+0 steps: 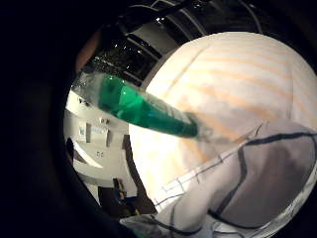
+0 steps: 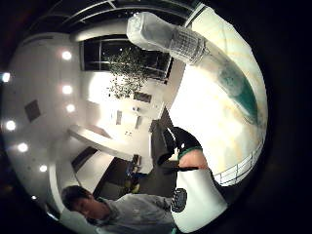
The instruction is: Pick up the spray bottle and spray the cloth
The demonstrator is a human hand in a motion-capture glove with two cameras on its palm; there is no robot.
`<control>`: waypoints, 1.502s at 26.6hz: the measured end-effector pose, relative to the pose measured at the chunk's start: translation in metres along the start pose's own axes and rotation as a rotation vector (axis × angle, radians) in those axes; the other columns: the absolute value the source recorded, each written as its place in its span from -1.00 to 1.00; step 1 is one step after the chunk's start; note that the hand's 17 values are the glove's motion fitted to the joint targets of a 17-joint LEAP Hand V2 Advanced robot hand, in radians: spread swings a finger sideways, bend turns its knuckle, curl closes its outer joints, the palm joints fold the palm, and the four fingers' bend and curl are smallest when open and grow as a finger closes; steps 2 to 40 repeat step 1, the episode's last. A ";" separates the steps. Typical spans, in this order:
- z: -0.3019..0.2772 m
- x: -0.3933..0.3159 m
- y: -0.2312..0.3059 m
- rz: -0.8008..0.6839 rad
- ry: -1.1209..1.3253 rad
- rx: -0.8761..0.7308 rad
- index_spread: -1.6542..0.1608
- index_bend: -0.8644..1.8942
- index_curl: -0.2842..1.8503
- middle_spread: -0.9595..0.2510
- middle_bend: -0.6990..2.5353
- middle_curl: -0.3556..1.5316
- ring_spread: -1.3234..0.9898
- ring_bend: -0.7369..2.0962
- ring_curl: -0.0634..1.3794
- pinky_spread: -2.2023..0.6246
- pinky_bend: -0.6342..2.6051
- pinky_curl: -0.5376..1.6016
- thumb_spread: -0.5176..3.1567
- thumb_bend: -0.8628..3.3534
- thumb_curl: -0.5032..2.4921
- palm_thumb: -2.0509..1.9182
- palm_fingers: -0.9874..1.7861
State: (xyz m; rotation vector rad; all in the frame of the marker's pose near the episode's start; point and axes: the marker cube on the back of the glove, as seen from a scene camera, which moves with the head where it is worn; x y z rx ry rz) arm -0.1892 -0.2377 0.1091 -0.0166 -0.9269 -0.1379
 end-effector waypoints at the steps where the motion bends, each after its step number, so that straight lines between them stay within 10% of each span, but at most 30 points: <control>1: 0.000 0.000 0.000 0.000 -0.002 0.002 0.50 -0.30 -0.44 0.54 -0.41 -0.23 0.10 -0.27 -0.45 0.62 -0.27 -0.13 -0.32 -0.61 -0.29 0.42 -0.10; 40: 0.000 0.000 0.000 0.000 -0.002 0.002 0.50 -0.30 -0.44 0.54 -0.41 -0.23 0.10 -0.27 -0.45 0.62 -0.27 -0.13 -0.32 -0.61 -0.29 0.42 -0.10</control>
